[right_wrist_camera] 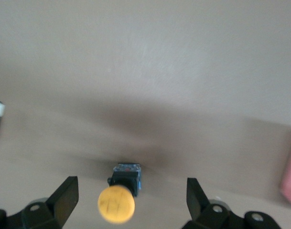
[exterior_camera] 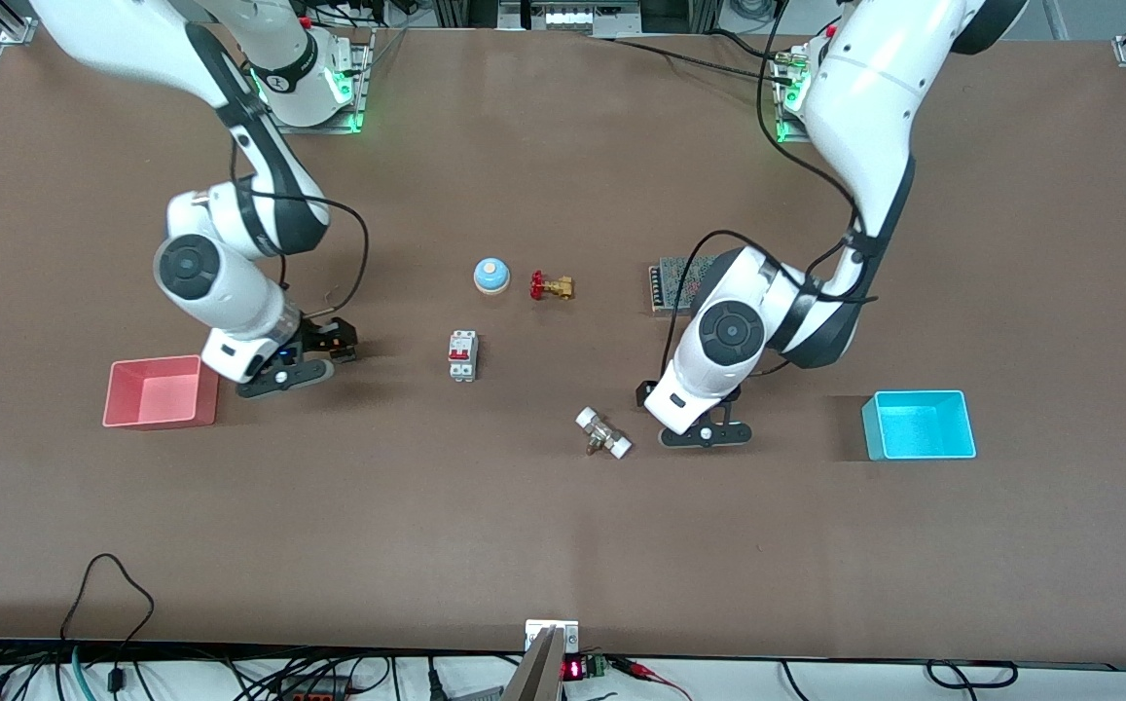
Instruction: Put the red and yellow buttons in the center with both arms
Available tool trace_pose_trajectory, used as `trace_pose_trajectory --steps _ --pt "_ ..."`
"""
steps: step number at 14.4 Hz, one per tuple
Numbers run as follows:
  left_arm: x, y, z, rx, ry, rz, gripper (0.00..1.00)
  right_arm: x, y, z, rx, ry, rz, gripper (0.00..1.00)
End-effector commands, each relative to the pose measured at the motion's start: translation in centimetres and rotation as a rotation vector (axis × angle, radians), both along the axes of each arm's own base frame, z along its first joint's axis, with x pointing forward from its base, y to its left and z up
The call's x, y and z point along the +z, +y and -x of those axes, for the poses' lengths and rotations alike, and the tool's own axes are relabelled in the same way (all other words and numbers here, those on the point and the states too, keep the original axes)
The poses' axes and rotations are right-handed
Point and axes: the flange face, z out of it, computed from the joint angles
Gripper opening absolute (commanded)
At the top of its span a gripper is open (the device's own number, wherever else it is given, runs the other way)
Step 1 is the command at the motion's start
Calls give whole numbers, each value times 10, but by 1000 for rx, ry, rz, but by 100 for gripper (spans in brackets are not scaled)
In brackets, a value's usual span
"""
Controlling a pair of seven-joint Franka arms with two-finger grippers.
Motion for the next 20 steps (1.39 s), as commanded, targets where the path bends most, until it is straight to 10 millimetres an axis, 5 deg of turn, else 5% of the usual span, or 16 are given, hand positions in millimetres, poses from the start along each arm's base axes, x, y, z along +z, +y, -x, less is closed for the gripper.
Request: trace_pose_trajectory --steps 1,7,10,13,16,20 --pt "70 19 0 -31 -29 -29 100 99 -7 -4 -62 -12 17 100" --pt "184 92 -1 -169 -74 -148 100 242 -48 14 -139 -13 48 100" --pt "202 139 -8 -111 -33 -158 100 279 -64 32 -169 -50 41 100" --pt "230 170 -22 -127 -71 -142 100 281 -59 40 -152 -15 53 100" --pt "259 234 -37 -111 -94 -119 100 283 -58 38 -151 -22 51 100" --pt "274 268 -1 -39 -63 28 100 283 -57 38 -154 -18 52 100"
